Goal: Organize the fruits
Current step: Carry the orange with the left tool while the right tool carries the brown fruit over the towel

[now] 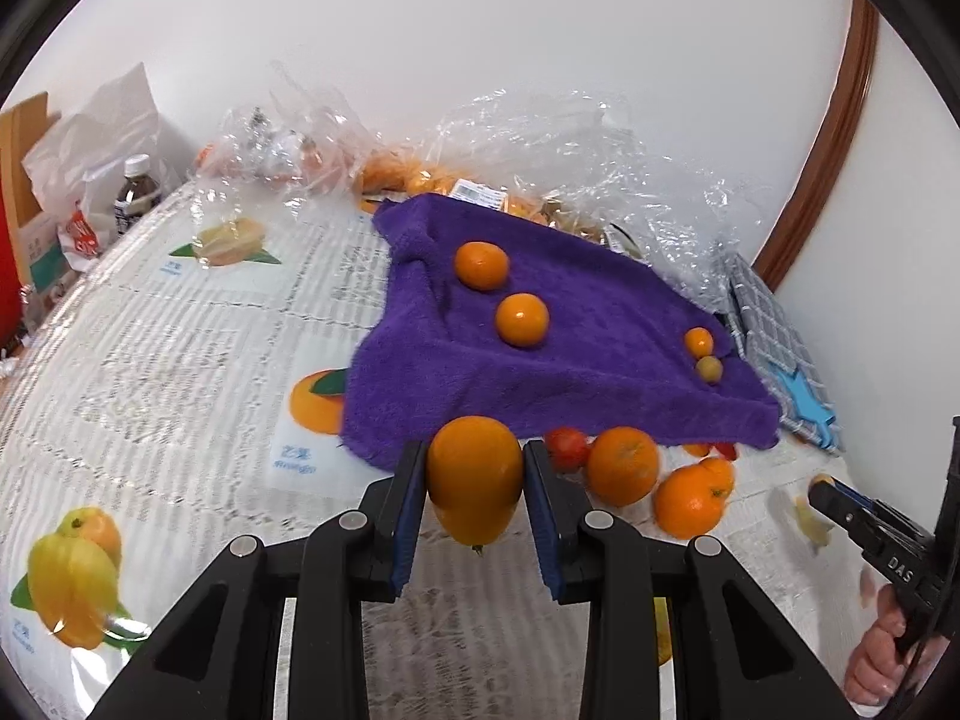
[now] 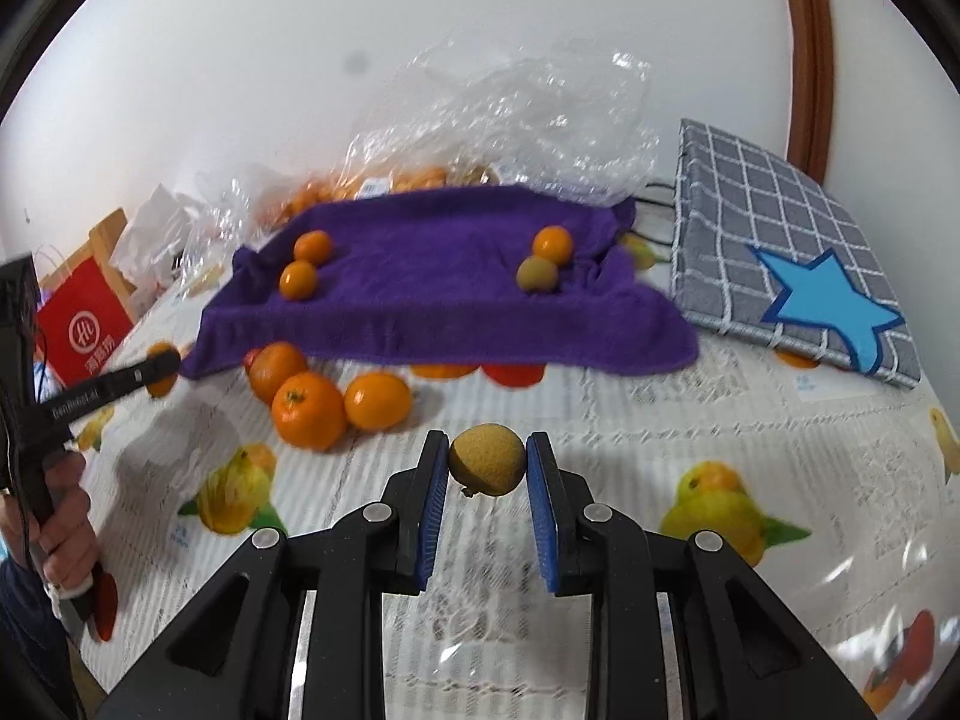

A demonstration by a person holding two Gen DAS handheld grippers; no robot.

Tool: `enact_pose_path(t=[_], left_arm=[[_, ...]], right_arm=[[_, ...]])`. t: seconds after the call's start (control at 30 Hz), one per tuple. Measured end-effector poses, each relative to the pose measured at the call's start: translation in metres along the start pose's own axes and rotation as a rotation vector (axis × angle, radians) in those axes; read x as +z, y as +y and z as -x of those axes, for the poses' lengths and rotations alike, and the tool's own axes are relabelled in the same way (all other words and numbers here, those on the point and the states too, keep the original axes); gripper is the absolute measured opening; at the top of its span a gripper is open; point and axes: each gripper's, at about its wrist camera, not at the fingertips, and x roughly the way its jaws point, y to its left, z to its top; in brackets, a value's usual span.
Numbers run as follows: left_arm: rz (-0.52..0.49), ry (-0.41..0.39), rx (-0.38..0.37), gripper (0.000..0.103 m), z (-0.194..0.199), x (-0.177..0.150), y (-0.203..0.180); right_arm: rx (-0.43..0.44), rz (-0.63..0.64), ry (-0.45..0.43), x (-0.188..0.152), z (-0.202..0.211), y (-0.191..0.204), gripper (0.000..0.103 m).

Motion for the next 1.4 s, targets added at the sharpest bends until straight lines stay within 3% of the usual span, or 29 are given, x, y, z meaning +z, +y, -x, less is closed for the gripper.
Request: enact_pose_path(t=[0.47, 0.7, 0.8, 1.03, 1.4], left_arm=[[0.019, -0.081, 0.014, 0.031, -0.012, 0.080, -0.018], [0.076, -0.047, 0.028, 0.031, -0.053, 0.102, -0.012], [0.088, -0.082, 0.049, 0.031, -0.063, 0.095, -0.007], [0.076, -0.039, 0.045, 0.031, -0.079, 0.085, -0.001], [0.035, -0.005, 0.057, 0.031, -0.097, 0.080, -0.014]], right_arm=[[-0.022, 0.016, -0.117, 0.077, -0.001, -0.028, 0.026], [-0.004, 0.018, -0.076, 0.109, -0.036, -0.039, 0.026], [-0.003, 0.027, -0.069, 0.113, -0.051, -0.039, 0.026], [0.074, -0.045, -0.082, 0.099, -0.082, -0.048, 0.026], [0.017, -0.059, -0.030, 0.093, -0.102, -0.058, 0.026]])
